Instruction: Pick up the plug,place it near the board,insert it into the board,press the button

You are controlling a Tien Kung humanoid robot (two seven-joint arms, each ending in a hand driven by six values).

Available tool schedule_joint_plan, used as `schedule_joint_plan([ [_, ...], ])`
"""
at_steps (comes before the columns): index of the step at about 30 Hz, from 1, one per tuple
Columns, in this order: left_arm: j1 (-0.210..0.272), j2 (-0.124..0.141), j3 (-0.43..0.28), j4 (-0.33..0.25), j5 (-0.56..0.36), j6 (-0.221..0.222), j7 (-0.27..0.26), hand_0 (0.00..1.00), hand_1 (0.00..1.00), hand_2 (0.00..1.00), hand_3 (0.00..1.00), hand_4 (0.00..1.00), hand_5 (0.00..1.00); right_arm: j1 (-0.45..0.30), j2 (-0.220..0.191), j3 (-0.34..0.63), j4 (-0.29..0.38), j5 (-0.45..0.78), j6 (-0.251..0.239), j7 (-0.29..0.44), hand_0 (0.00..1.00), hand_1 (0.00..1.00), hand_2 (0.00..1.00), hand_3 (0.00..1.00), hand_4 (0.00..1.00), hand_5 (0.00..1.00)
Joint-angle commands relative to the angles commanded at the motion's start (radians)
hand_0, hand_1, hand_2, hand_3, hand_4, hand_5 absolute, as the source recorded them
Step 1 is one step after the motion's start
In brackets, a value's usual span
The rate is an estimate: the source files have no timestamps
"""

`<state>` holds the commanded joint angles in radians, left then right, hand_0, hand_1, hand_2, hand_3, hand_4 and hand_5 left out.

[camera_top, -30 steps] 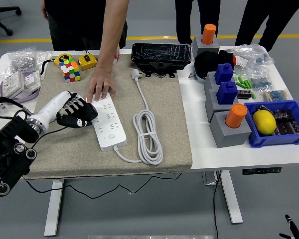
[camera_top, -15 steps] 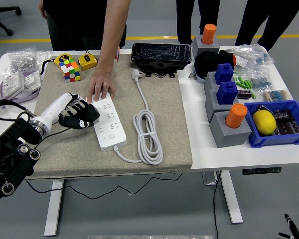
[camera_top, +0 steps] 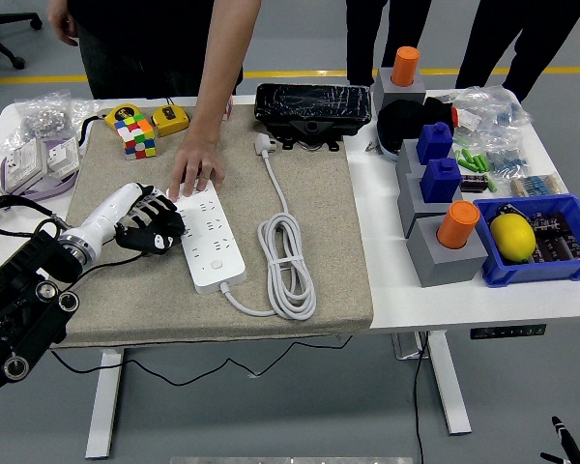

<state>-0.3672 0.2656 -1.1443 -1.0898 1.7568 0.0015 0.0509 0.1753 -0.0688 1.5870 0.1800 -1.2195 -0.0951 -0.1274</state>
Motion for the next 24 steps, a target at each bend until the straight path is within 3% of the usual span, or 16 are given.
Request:
schedule_joint_plan([
  [24,-0.017,0.0,0.007,-0.027,0.008,0.001,0.004,0.362,0.557,0.552,0.545,0.635,0.002,0.007,-0.004,0.006,0.0,0.002,-0.001,0.002,0.664,0.58,0.6,0.635,0.998,0.998],
])
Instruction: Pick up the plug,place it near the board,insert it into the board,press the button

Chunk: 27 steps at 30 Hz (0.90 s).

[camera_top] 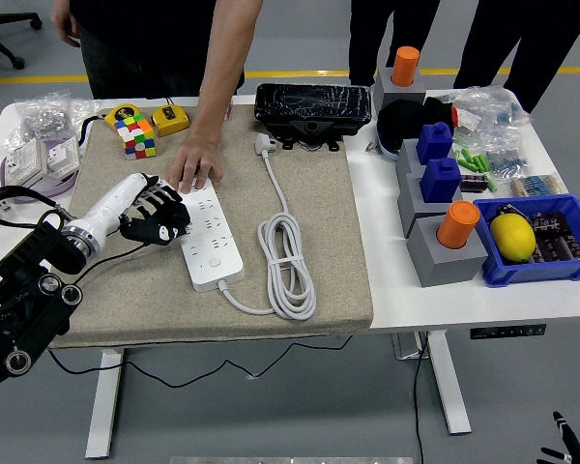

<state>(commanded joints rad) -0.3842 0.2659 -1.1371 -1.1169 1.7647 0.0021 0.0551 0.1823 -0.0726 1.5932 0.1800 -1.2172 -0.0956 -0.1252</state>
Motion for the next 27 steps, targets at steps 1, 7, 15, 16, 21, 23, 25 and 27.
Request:
schedule_joint_plan([
  [1,0.0,0.0,0.001,-0.002,0.001,0.0,0.0,0.362,0.557,0.552,0.545,0.635,0.002,0.0,0.0,0.0,0.0,0.0,0.0,0.0,0.664,0.58,0.6,0.635,0.998,0.998],
  [7,0.002,0.005,0.017,-0.022,0.012,-0.006,0.007,0.363,0.555,0.548,0.542,0.628,0.002,0.001,0.0,-0.003,0.0,0.002,0.0,0.002,0.663,0.58,0.601,0.635,0.998,0.998],
  [15,0.0,0.006,0.022,-0.013,0.014,-0.006,0.006,0.363,0.557,0.55,0.541,0.629,0.002,0.0,-0.001,-0.001,0.0,0.001,0.0,0.001,0.662,0.579,0.6,0.635,0.998,0.998],
  [16,0.0,0.006,0.023,-0.01,0.014,-0.006,0.006,0.363,0.557,0.55,0.541,0.629,0.002,0.0,-0.001,-0.002,0.0,0.002,0.001,0.001,0.662,0.579,0.6,0.635,0.998,0.998],
  [21,0.004,0.011,0.026,-0.001,0.012,-0.009,0.006,0.362,0.558,0.551,0.541,0.625,0.002,-0.002,-0.003,-0.001,0.0,0.002,0.0,0.001,0.662,0.579,0.6,0.635,0.998,0.998],
  [23,0.005,0.013,0.028,0.0,0.012,-0.011,0.007,0.362,0.558,0.551,0.541,0.625,0.002,-0.003,-0.003,0.0,0.0,0.0,0.001,0.0,0.662,0.579,0.6,0.635,0.998,0.998],
  [25,0.006,0.015,0.03,0.0,0.011,-0.012,0.007,0.362,0.558,0.551,0.541,0.625,0.002,-0.004,-0.003,-0.001,0.0,0.001,0.001,0.0,0.662,0.579,0.6,0.635,0.998,0.998],
  [27,0.006,0.016,0.032,0.001,0.011,-0.012,0.007,0.362,0.559,0.551,0.541,0.628,0.002,-0.004,-0.002,-0.002,0.0,0.002,0.001,0.0,0.662,0.579,0.601,0.635,0.998,0.998],
])
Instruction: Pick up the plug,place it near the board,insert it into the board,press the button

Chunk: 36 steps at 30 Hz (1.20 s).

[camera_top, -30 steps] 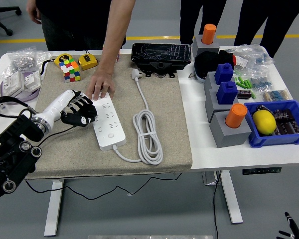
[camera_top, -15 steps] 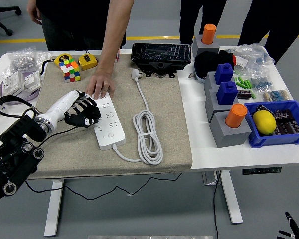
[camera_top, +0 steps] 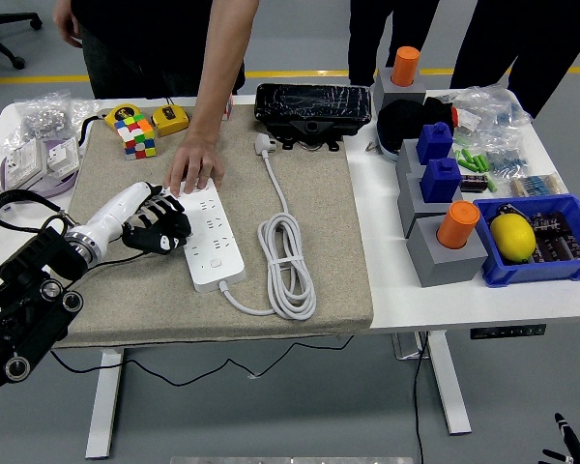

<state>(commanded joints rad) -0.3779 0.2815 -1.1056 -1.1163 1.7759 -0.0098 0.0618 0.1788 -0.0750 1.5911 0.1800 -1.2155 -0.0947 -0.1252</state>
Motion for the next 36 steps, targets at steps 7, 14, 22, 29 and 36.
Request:
schedule_joint_plan([
  [7,0.002,0.0,0.006,0.001,-0.001,0.003,-0.002,0.363,0.561,0.554,0.542,0.63,0.002,-0.001,0.0,-0.003,0.0,0.001,0.0,0.001,0.663,0.58,0.6,0.635,0.998,0.998],
  [14,-0.007,0.002,0.006,0.008,-0.005,0.006,-0.005,0.363,0.561,0.554,0.542,0.632,0.002,0.0,-0.002,0.0,0.0,-0.001,0.0,0.0,0.663,0.579,0.6,0.635,0.998,0.998],
  [22,-0.008,0.005,0.007,0.009,-0.006,0.005,-0.005,0.363,0.561,0.554,0.542,0.634,0.002,-0.002,-0.001,-0.001,0.0,0.002,0.001,0.002,0.663,0.579,0.6,0.635,0.998,0.998],
  [29,-0.001,0.002,0.005,0.011,-0.008,0.01,-0.009,0.363,0.562,0.554,0.543,0.633,0.002,-0.003,0.001,0.003,0.0,-0.003,0.002,0.002,0.663,0.58,0.6,0.635,0.998,0.998],
  [36,-0.003,0.002,0.003,0.012,-0.007,0.016,-0.012,0.365,0.562,0.556,0.545,0.644,0.002,0.0,0.0,0.001,0.0,0.001,0.001,0.004,0.663,0.58,0.601,0.635,0.998,0.998],
])
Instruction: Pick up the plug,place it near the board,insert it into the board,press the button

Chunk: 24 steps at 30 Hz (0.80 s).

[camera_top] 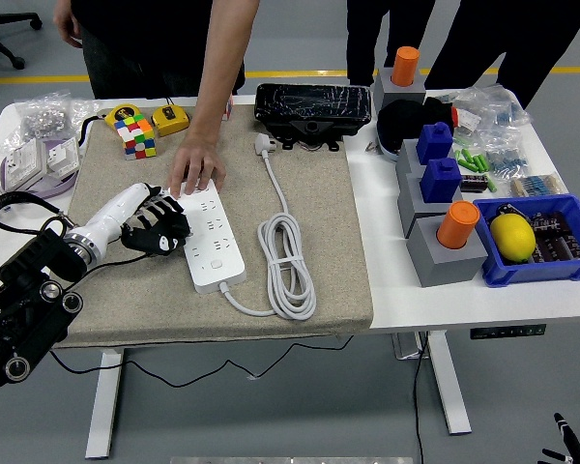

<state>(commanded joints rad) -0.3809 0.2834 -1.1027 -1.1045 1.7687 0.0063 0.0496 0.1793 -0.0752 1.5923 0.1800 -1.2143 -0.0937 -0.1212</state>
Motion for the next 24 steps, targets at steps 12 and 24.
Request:
schedule_joint_plan([
  [12,0.001,0.002,0.004,-0.001,0.002,-0.006,0.002,0.365,0.563,0.557,0.545,0.65,0.002,-0.002,-0.001,0.004,0.0,0.0,0.0,-0.001,0.663,0.578,0.601,0.635,0.998,0.998],
  [24,-0.002,0.002,0.004,-0.001,0.001,-0.001,-0.001,0.364,0.563,0.557,0.545,0.652,0.002,0.003,-0.002,0.004,0.0,-0.001,0.0,0.0,0.663,0.58,0.601,0.636,0.998,0.998],
])
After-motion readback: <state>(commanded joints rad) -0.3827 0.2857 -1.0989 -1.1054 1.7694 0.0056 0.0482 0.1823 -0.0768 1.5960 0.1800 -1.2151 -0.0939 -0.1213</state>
